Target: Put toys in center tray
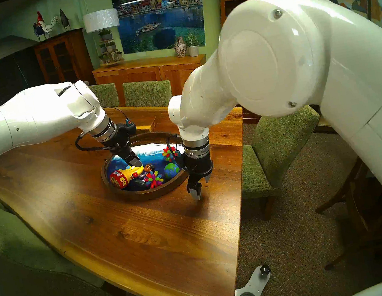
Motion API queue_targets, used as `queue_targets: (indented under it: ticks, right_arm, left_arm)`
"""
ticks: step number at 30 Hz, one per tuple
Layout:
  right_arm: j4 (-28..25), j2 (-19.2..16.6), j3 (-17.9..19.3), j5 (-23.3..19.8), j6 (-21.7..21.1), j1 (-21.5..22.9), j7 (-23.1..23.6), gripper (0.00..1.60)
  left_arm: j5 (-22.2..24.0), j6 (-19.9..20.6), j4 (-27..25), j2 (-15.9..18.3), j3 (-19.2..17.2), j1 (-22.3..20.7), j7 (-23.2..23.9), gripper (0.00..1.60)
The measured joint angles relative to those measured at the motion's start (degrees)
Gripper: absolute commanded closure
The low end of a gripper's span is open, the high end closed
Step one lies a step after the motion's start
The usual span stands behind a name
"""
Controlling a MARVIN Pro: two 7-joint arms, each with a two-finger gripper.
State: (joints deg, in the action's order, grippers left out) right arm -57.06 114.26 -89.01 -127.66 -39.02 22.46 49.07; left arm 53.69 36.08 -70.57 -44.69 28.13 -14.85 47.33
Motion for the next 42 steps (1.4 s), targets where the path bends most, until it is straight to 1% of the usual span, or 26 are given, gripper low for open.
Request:
queue_targets:
  ticks: [6,14,15,18,23,28,33,39,42]
  right_arm:
    - [0.0,0.0,0.0,0.0,0.0,0.0,0.0,0.00]
    - [0.0,0.0,0.0,0.0,0.0,0.0,0.0,0.00]
    - [0.0,0.0,0.0,0.0,0.0,0.0,0.0,0.00]
    - [0.0,0.0,0.0,0.0,0.0,0.0,0.0,0.00]
    - [0.0,0.0,0.0,0.0,0.0,0.0,0.0,0.00]
    - [0.0,0.0,0.0,0.0,0.0,0.0,0.0,0.00]
    - [0.0,0.0,0.0,0.0,0.0,0.0,0.0,0.00]
    - [0.0,0.0,0.0,0.0,0.0,0.0,0.0,0.00]
    - [0.0,0.0,0.0,0.0,0.0,0.0,0.0,0.00]
  left_arm:
    - [-1.6,-0.1,-3.4,3.9,1.5,-2.0,1.5,0.00]
    - [-4.3,-0.1,-5.4,9.4,4.8,-4.9,3.9,0.00]
    - [-5.2,-0.1,-6.0,11.1,5.7,-5.7,4.8,0.00]
    - [-6.7,-0.4,-7.2,13.5,6.5,-6.9,6.3,0.00]
    - [-8.8,-1.0,-10.0,16.6,7.3,-8.6,8.6,0.00]
    - [-11.5,-2.0,-15.2,20.1,9.6,-10.7,11.4,0.00]
    - [-14.6,-3.0,-20.8,24.0,11.9,-12.6,13.1,0.00]
    - [-18.9,-3.2,-26.6,28.1,12.8,-14.8,13.0,0.00]
    - [-21.5,-2.4,-30.0,30.5,13.2,-16.4,12.1,0.00]
